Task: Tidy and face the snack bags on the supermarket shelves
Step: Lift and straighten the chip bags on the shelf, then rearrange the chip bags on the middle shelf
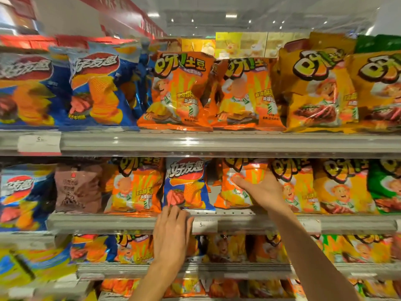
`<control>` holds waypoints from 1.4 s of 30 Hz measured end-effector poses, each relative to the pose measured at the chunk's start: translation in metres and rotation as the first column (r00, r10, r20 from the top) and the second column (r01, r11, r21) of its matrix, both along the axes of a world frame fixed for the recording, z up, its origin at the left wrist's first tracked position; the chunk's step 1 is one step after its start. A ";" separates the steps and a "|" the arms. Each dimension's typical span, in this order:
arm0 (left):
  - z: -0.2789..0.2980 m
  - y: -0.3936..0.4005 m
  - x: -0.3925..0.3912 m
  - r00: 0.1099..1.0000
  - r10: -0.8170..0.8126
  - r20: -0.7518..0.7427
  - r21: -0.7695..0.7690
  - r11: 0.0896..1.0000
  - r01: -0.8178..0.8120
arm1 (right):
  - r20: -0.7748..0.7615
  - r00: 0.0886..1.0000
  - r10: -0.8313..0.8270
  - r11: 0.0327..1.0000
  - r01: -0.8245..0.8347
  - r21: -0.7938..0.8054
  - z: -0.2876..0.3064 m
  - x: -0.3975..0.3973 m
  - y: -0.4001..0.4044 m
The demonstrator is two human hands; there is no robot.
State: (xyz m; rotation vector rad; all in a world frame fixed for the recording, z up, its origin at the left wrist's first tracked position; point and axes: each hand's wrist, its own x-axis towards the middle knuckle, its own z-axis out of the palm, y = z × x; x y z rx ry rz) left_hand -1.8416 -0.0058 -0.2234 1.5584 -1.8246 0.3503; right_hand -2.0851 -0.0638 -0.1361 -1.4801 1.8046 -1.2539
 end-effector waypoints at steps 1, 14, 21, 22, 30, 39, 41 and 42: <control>0.000 0.000 0.000 1.000 0.008 0.008 -0.001 1.000 -0.008 | -0.028 1.000 0.007 1.000 -0.006 0.022 -0.003 -0.001 -0.005; -0.006 -0.002 -0.008 0.999 0.042 -0.031 -0.031 0.999 -0.043 | 0.046 0.987 0.154 0.984 -0.157 0.082 -0.030 -0.007 0.001; -0.003 0.002 -0.012 0.996 0.058 -0.065 -0.026 0.998 -0.059 | 0.057 0.984 0.170 0.983 -0.174 0.062 -0.029 -0.011 0.016; -0.003 0.003 -0.013 0.996 0.059 -0.068 -0.020 0.998 -0.060 | 0.044 0.984 0.172 0.984 -0.173 0.031 -0.032 -0.012 0.018; -0.002 0.004 -0.010 0.996 0.029 -0.081 0.021 0.999 -0.027 | -0.090 0.986 -0.142 0.907 0.093 -0.411 -0.032 0.003 0.051; 0.010 0.008 0.055 0.906 -0.149 -0.397 -0.079 0.989 0.128 | 0.060 0.998 0.014 0.891 0.015 -0.455 -0.027 0.100 0.049; 0.017 0.004 0.081 0.871 -0.121 -0.476 -0.128 0.990 0.067 | 0.069 0.996 0.052 0.939 -0.025 -0.343 -0.029 0.120 0.042; 0.022 0.001 0.093 0.849 -0.103 -0.517 -0.141 0.989 0.035 | 0.047 0.997 0.064 0.958 -0.048 -0.284 -0.030 0.127 0.039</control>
